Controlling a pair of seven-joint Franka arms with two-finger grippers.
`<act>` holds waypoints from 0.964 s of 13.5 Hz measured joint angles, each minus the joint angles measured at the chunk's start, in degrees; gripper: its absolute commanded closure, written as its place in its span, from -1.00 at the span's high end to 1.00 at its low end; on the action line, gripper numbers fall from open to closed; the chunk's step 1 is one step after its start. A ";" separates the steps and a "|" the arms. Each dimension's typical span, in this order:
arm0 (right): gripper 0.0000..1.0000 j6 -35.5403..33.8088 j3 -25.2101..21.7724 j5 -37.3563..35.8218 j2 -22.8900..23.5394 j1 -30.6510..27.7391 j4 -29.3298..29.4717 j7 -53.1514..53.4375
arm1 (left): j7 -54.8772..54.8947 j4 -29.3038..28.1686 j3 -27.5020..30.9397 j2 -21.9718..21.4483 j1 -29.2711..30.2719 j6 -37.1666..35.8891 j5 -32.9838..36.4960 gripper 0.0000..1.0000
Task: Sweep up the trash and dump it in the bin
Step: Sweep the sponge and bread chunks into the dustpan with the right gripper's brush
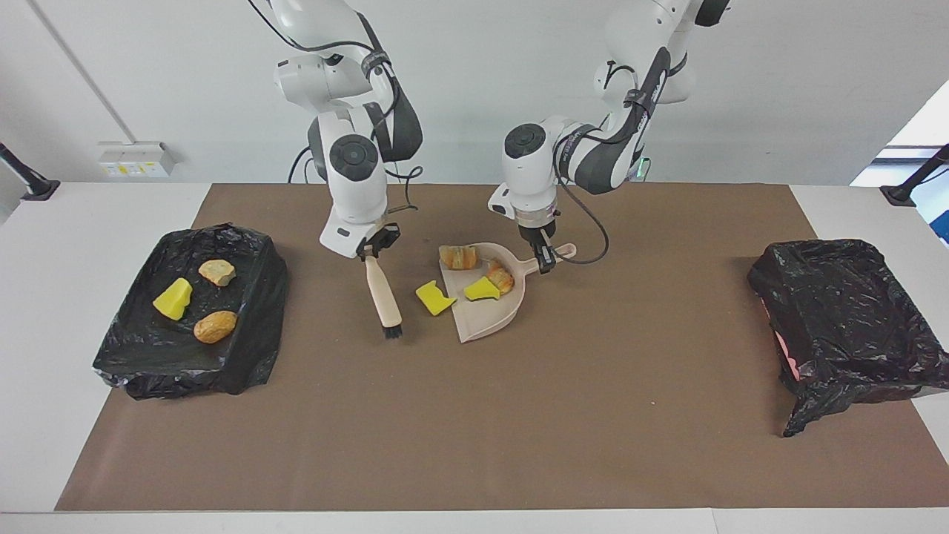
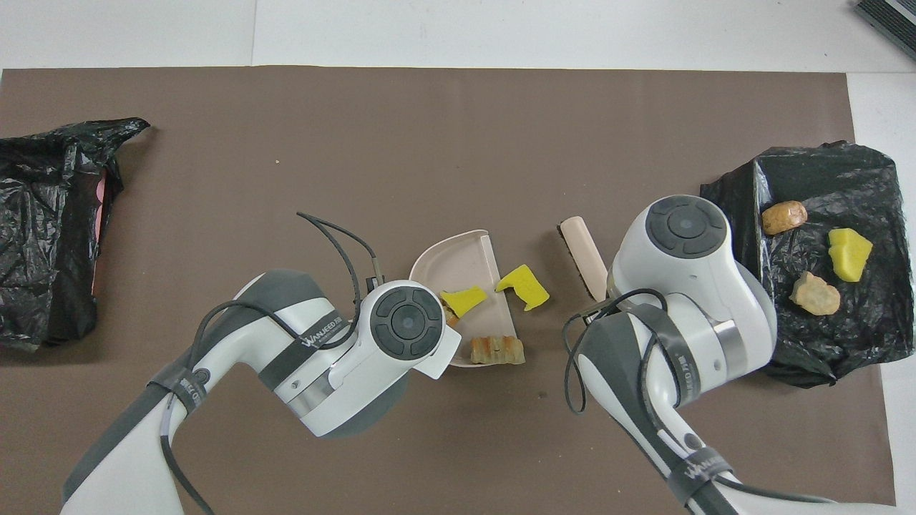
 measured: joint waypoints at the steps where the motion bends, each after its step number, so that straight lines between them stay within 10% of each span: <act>1: -1.00 1.17 0.04 0.01 0.63 1.15 -1.35 1.08 | 0.00 0.00 0.00 0.00 0.00 0.00 0.00 -1.00; 13: -1.00 1.65 0.60 21.71 0.31 7.11 -1.67 6.82 | 3.55 -0.06 0.52 0.00 1.01 0.12 -0.02 -1.00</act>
